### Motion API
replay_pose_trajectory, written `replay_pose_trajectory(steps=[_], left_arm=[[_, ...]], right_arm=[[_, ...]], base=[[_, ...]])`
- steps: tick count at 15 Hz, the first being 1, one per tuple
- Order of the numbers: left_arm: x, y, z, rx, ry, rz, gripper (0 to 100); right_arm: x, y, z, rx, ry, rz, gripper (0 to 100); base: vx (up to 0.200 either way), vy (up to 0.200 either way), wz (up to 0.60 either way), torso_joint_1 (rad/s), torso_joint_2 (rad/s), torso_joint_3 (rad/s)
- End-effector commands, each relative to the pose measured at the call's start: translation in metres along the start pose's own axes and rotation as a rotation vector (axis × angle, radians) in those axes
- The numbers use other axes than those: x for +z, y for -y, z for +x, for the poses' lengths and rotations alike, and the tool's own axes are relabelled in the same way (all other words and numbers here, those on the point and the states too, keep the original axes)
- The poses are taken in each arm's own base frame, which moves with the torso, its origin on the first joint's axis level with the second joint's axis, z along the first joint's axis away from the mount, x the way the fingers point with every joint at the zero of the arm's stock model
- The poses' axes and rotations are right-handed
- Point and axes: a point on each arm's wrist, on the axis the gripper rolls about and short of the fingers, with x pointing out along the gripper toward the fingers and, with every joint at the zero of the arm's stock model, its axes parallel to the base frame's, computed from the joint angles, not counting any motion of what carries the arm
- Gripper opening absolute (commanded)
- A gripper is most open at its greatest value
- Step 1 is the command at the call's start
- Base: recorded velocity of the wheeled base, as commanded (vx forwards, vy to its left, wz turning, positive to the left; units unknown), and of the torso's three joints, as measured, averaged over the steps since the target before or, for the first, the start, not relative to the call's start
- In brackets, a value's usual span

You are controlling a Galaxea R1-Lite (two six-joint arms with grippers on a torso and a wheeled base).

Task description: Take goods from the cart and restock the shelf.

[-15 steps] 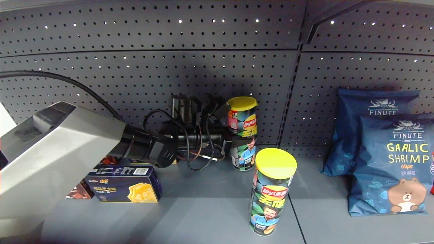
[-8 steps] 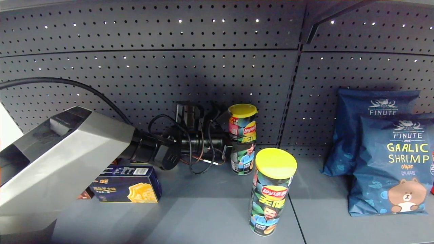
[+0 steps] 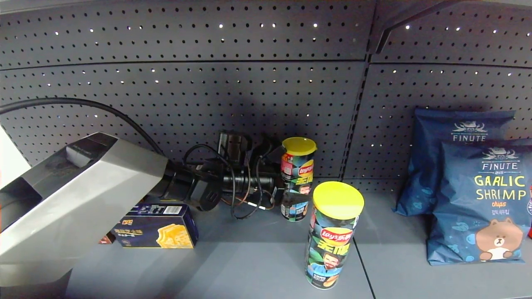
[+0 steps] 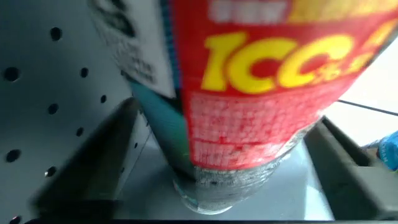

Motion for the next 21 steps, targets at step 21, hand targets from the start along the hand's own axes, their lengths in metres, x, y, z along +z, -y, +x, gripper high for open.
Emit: replay_pose_trajectory(steps=[21], left_arm=[[0.028, 0.074, -0.120, 0.235, -0.006, 0.018, 100]], right_arm=[[0.000, 0.000, 0.000, 0.002, -0.001, -0.001, 100]], base=[[0.000, 0.000, 0.00, 0.000, 0.00, 0.000]])
